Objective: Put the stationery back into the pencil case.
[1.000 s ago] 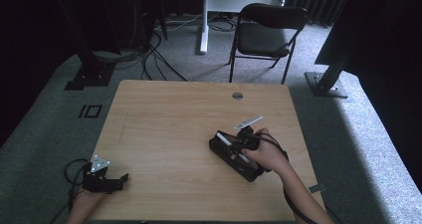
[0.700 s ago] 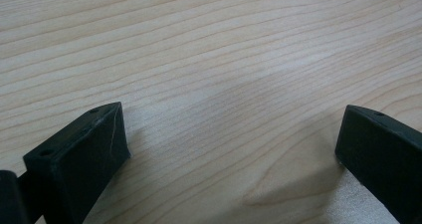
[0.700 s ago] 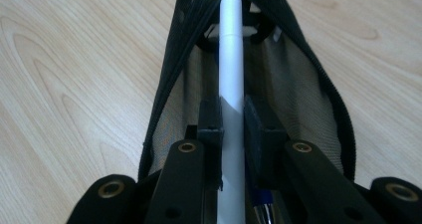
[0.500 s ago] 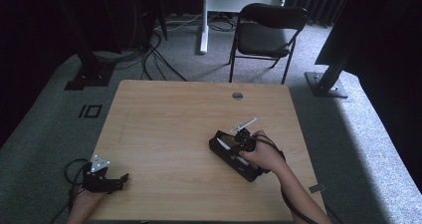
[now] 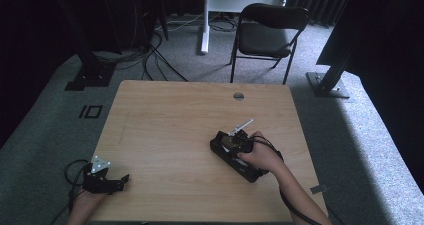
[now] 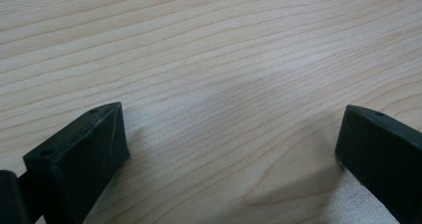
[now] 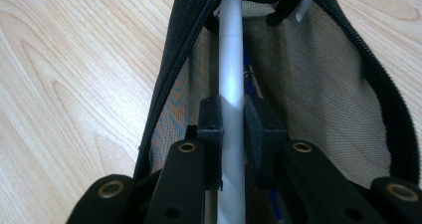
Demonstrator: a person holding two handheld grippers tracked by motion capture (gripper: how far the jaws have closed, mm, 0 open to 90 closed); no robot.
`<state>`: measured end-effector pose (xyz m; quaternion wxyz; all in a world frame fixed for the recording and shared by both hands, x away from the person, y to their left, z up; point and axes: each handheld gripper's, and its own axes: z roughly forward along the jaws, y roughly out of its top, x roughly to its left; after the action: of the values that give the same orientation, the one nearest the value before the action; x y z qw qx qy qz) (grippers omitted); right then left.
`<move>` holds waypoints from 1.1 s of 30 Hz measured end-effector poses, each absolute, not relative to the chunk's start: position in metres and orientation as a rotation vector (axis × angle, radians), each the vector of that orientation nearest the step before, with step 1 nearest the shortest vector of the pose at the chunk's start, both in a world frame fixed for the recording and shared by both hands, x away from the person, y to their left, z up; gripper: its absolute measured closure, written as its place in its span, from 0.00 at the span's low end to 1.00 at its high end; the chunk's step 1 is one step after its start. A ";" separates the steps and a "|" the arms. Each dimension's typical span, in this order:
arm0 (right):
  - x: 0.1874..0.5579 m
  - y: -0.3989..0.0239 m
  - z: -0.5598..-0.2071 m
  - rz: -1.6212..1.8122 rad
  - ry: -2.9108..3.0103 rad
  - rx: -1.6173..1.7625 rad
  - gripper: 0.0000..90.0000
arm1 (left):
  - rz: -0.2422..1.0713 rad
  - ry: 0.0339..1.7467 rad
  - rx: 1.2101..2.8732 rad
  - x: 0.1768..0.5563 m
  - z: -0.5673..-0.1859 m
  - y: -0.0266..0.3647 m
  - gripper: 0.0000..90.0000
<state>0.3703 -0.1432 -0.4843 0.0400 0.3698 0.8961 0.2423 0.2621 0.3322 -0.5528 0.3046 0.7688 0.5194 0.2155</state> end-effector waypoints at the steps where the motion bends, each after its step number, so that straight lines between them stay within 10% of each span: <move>1: 0.370 -0.143 -0.485 0.734 2.749 1.133 0.87 | 0.571 1.376 2.036 0.262 -0.553 0.332 0.00; 33: 0.374 -0.187 -0.438 1.044 2.516 1.212 0.77 | 0.571 1.376 2.036 0.262 -0.553 0.332 0.00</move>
<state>0.3742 -0.1874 -0.4377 0.0801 0.4051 0.8412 0.3491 0.2621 0.3322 -0.5528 0.3047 0.7686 0.5196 0.2155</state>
